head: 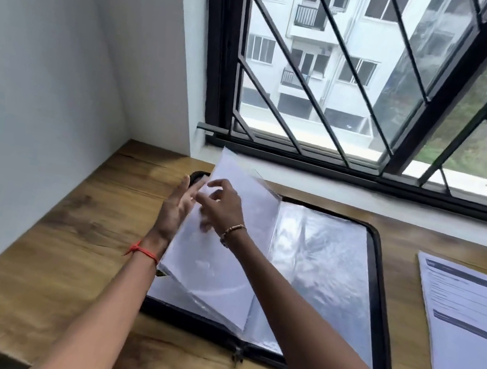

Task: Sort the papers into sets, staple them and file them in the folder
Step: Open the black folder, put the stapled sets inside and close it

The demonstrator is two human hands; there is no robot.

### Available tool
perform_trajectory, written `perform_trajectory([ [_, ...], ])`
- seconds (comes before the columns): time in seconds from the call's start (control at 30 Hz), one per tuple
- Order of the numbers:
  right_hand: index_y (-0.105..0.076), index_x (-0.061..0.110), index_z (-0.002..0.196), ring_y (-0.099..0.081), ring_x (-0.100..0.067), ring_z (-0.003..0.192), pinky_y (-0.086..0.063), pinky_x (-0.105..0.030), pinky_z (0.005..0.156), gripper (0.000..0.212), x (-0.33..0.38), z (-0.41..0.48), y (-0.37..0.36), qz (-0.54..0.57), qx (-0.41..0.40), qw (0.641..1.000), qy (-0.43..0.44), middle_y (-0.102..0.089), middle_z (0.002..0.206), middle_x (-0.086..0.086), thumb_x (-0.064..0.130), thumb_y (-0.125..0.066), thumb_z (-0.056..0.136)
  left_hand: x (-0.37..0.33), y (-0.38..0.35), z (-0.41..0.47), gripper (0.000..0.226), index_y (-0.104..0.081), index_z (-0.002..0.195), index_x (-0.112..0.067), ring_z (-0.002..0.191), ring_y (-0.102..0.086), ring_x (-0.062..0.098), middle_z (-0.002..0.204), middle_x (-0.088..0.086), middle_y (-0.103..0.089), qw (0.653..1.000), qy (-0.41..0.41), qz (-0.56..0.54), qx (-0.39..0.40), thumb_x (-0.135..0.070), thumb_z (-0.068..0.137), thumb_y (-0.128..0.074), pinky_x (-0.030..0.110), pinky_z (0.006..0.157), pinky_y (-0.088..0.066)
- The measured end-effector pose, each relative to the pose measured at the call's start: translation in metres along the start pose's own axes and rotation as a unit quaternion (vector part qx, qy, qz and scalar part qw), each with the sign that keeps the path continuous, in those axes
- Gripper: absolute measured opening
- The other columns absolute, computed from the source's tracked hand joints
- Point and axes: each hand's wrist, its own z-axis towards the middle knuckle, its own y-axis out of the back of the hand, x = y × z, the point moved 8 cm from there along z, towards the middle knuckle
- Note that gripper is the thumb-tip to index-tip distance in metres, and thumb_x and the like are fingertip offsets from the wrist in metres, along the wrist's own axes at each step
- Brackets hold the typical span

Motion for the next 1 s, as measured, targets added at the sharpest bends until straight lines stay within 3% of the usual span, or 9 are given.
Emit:
perform_trajectory([
  [0.1,-0.056,0.005,0.109,-0.059,-0.023,0.071,-0.049,-0.026,0.061,0.031,-0.021,0.001,0.007,0.014,-0.013,1.0,-0.01,-0.066,0.091,-0.018,0.022,-0.064,0.085,0.011,0.014,-0.001,0.094,-0.041,0.135,-0.023,0.114,-0.059,0.028,0.13,0.008,-0.058,0.997,0.048,-0.032,0.042,-0.056,0.057,-0.08,0.041,0.089,-0.052],
  [0.2,-0.053,0.004,0.12,-0.055,-0.025,0.107,-0.042,-0.03,0.09,0.039,-0.06,-0.001,0.034,-0.078,-0.049,0.995,-0.04,-0.058,0.119,-0.016,0.026,-0.058,0.089,0.021,0.037,0.011,0.097,-0.037,0.138,-0.023,0.102,-0.064,0.016,0.13,0.001,-0.054,0.995,0.054,0.079,0.023,-0.027,0.053,-0.083,0.028,0.083,-0.054],
  [0.27,-0.039,0.004,0.136,-0.035,-0.024,0.133,-0.027,-0.031,0.108,0.056,-0.092,-0.006,0.051,-0.178,-0.036,0.981,-0.074,-0.038,0.143,-0.014,0.035,-0.052,0.091,0.028,0.051,0.019,0.127,-0.033,0.141,-0.018,0.113,-0.056,0.015,0.135,-0.002,-0.047,0.987,0.062,0.145,0.019,-0.031,0.03,-0.093,0.027,0.091,-0.049],
  [0.33,-0.018,0.006,0.146,-0.009,-0.022,0.144,-0.011,-0.033,0.116,0.073,-0.123,-0.013,0.057,-0.264,0.009,0.958,-0.11,-0.012,0.155,-0.013,0.046,-0.047,0.092,0.036,0.065,0.02,0.133,-0.034,0.142,-0.014,0.126,-0.045,0.019,0.143,0.001,-0.041,0.978,0.079,0.192,0.007,-0.035,0.025,-0.092,0.032,0.1,-0.043],
  [0.5,0.016,0.013,0.146,0.024,-0.021,0.141,0.014,-0.04,0.115,0.098,-0.157,-0.024,0.035,-0.368,0.1,0.916,-0.12,0.027,0.152,-0.011,0.066,-0.039,0.085,0.043,0.071,0.015,0.089,-0.027,0.145,-0.009,0.142,-0.018,0.019,0.157,0.004,-0.011,0.899,0.041,0.428,-0.082,-0.031,0.074,-0.075,0.034,0.113,-0.021],
  [0.7,0.018,0.008,0.145,0.024,-0.029,0.14,0.014,-0.049,0.112,0.109,-0.158,-0.022,0.025,-0.472,0.113,0.866,-0.122,0.026,0.151,-0.017,0.078,-0.032,0.078,0.089,0.054,0.014,0.071,0.005,0.149,-0.026,0.142,0.019,0.012,0.155,-0.008,0.019,0.721,0.023,0.692,-0.03,-0.052,0.095,-0.034,0.049,0.113,0.011],
  [0.8,0.017,0.007,0.145,0.022,-0.03,0.141,0.013,-0.051,0.113,0.111,-0.159,-0.021,0.025,-0.486,0.122,0.857,-0.119,0.023,0.152,-0.017,0.079,-0.032,0.077,0.099,0.056,0.011,0.073,0.009,0.148,-0.027,0.142,0.018,0.011,0.153,-0.009,0.022,0.687,0.023,0.725,-0.034,-0.064,0.091,-0.018,0.051,0.111,0.016],
  [0.9,0.02,0.008,0.144,0.026,-0.028,0.14,0.014,-0.052,0.112,0.111,-0.162,-0.021,0.025,-0.482,0.132,0.857,-0.125,0.027,0.151,-0.015,0.079,-0.032,0.077,0.1,0.058,0.012,0.089,0.01,0.147,-0.028,0.142,0.017,0.011,0.148,-0.013,0.025,0.675,0.005,0.736,-0.055,-0.073,0.071,0.003,0.051,0.11,0.017],
  [1.0,0.022,0.01,0.143,0.03,-0.026,0.138,0.017,-0.051,0.111,0.11,-0.164,-0.023,0.025,-0.464,0.138,0.867,-0.12,0.031,0.149,-0.013,0.078,-0.033,0.078,0.101,0.057,0.01,0.087,0.008,0.146,-0.029,0.142,0.016,0.01,0.148,-0.014,0.022,0.668,-0.013,0.741,-0.07,-0.071,0.07,0.004,0.05,0.109,0.02],
])
